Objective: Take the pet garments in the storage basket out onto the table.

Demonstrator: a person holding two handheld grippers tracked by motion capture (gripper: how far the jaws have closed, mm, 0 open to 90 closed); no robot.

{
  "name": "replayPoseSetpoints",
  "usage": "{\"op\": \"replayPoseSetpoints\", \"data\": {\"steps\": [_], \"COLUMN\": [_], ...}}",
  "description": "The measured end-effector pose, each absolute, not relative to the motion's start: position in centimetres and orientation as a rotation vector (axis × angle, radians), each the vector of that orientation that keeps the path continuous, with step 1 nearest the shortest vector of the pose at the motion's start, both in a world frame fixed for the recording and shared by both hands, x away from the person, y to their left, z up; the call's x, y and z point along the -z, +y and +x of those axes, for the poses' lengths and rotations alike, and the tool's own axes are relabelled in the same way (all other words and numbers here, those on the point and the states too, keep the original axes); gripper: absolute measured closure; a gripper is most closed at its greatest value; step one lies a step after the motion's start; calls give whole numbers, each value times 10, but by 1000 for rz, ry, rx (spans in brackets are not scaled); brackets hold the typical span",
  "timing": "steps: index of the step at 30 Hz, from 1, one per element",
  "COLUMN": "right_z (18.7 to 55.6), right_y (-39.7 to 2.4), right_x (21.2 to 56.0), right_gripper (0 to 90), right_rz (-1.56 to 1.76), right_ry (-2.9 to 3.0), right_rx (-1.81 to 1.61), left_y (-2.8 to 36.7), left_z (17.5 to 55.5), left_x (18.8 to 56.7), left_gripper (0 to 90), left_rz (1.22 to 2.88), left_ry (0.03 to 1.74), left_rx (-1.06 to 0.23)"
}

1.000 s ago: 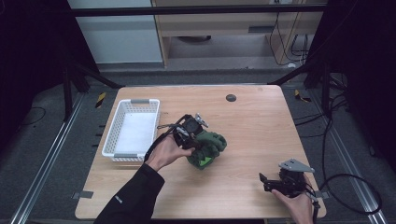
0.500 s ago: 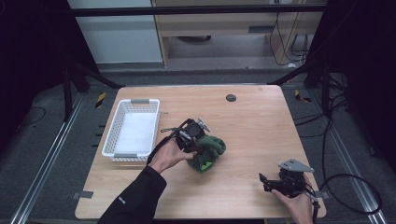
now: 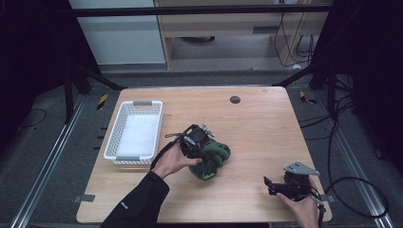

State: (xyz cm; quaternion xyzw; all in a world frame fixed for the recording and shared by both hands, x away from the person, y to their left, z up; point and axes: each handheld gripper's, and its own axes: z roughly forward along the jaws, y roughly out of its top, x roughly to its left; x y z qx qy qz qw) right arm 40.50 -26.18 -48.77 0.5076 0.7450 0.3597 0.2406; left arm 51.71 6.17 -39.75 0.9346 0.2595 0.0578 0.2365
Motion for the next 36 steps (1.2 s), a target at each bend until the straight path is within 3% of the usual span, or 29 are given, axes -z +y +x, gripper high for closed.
{"op": "replayPoseSetpoints", "data": {"steps": [15, 36], "right_z": [405, 405], "right_y": [-262, -263], "right_x": [488, 487], "right_gripper": [37, 34], "right_rz": [1391, 1407], "right_ry": [2036, 2028], "right_rx": [-982, -990], "left_y": [78, 126], "left_z": [505, 478], "left_x": [386, 376], "left_gripper": [302, 242], "left_rz": [2484, 2253], "left_ry": [681, 711], "left_rx": [-210, -339]}}
